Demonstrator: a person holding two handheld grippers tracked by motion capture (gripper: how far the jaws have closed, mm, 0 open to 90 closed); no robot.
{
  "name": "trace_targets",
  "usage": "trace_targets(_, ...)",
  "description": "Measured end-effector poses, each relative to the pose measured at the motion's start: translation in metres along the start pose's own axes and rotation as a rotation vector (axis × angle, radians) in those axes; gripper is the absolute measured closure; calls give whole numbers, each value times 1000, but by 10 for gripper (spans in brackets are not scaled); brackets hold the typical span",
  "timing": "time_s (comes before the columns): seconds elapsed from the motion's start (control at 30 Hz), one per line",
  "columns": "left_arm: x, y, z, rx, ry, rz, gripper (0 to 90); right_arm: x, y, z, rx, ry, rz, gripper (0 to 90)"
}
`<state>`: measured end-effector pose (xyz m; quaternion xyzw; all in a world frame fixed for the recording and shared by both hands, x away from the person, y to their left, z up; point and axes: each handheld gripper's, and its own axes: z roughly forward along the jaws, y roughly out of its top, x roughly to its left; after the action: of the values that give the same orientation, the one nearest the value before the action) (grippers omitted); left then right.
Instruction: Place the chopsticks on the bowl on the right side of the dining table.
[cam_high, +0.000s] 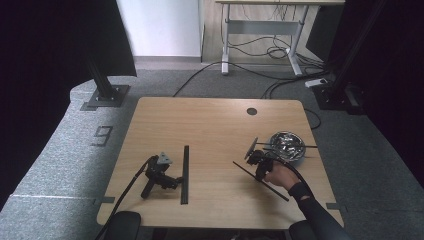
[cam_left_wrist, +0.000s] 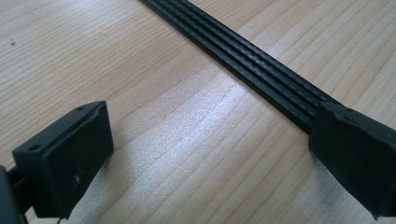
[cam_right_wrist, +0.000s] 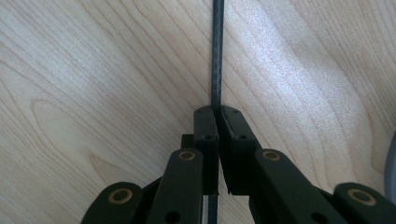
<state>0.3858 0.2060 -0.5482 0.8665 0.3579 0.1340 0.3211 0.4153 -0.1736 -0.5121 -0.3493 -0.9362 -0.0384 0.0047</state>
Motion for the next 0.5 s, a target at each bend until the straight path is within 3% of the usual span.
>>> trace_targets(0.5,0,0,0,0,0,0,0,2,-4,-3,-20,-3,-19,856)
